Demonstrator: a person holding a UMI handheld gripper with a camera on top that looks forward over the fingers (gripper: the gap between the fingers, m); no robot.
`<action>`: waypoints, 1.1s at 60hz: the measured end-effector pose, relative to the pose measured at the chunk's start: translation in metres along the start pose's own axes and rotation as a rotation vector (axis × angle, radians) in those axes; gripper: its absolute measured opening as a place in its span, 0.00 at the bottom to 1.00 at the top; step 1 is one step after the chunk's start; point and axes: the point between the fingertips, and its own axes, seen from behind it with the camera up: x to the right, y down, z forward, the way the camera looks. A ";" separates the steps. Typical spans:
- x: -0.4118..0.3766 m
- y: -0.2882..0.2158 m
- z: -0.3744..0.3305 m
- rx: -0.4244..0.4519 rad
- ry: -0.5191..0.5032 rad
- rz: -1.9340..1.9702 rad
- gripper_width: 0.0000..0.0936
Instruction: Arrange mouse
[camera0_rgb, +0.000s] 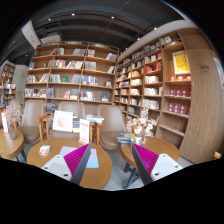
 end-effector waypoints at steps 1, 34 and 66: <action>-0.004 0.001 0.000 0.000 0.000 -0.001 0.92; -0.052 0.031 0.009 -0.083 -0.082 -0.005 0.92; -0.149 0.094 0.007 -0.207 -0.204 -0.056 0.92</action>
